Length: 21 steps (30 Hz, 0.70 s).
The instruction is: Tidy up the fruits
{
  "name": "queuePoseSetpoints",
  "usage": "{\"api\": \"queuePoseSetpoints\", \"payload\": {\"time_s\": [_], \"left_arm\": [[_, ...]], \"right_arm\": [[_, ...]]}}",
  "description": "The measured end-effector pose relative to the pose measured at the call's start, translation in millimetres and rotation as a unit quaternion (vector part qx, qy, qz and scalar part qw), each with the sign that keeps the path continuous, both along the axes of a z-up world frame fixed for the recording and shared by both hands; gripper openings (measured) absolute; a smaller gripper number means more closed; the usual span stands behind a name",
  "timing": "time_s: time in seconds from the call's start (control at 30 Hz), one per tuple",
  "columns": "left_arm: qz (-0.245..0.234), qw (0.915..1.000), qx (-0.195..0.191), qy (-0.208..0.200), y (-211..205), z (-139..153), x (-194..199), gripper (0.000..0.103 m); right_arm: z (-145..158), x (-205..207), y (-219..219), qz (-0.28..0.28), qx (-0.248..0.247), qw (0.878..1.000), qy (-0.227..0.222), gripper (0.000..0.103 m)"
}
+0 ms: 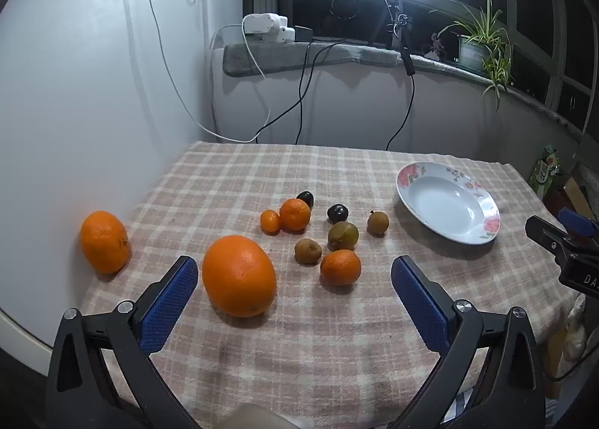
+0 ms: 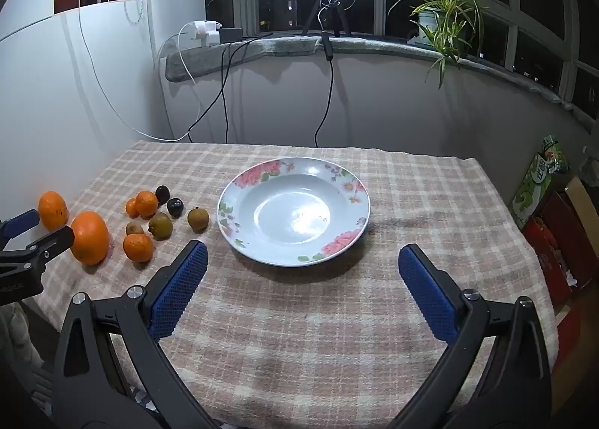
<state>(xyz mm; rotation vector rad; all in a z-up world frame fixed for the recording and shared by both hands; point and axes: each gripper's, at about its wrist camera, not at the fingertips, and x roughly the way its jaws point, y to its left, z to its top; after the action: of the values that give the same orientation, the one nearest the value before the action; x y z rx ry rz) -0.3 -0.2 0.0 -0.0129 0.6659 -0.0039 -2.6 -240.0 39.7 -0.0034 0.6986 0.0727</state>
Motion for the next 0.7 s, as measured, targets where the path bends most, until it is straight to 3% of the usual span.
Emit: {"api": "queuePoseSetpoints", "payload": {"time_s": [0.4,0.7], "left_arm": [[0.003,0.9999,-0.005,-0.01,2.0,4.7,-2.1,0.103],[0.0,0.9983,-0.018,-0.056,2.3,27.8,-2.0,0.103]], "right_arm": [[5.7,0.2,2.4,-0.008,-0.002,1.0,-0.004,0.103],[11.0,-4.4,-2.9,-0.014,0.001,1.0,-0.024,0.103]]}}
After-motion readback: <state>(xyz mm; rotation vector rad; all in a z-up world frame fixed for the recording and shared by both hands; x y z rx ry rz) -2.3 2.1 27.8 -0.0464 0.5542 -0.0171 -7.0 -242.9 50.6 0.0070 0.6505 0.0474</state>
